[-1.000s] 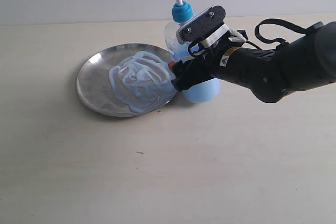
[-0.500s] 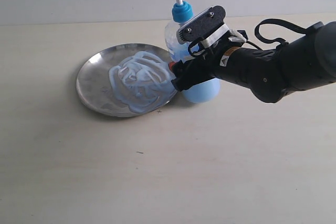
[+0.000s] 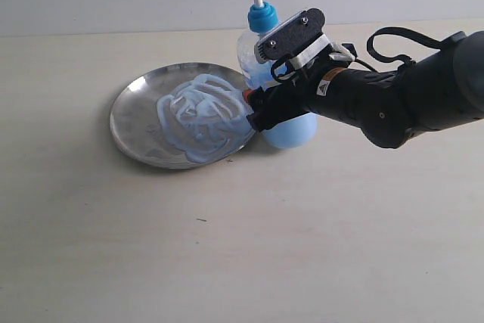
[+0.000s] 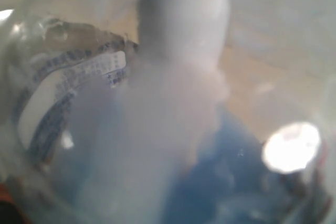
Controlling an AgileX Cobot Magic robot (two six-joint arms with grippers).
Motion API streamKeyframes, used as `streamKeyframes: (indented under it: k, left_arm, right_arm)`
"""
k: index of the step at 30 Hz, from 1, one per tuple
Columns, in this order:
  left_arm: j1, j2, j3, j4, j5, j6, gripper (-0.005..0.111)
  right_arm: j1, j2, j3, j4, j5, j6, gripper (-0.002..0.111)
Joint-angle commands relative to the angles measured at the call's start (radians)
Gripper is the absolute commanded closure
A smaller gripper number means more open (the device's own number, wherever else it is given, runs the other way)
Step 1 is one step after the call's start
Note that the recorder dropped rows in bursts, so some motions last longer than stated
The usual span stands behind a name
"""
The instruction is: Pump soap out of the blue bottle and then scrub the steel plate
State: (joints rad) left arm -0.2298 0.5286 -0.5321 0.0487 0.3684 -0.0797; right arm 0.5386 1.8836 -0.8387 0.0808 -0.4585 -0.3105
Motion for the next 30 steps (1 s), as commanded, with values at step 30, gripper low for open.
streamKeyframes:
  k: [30]
  left_arm:
    - [-0.050,0.780,-0.587,-0.915,0.309,0.710,0.107]
  right_arm:
    - [-0.005,-0.019,-0.018,-0.065,-0.058,-0.010,0.108]
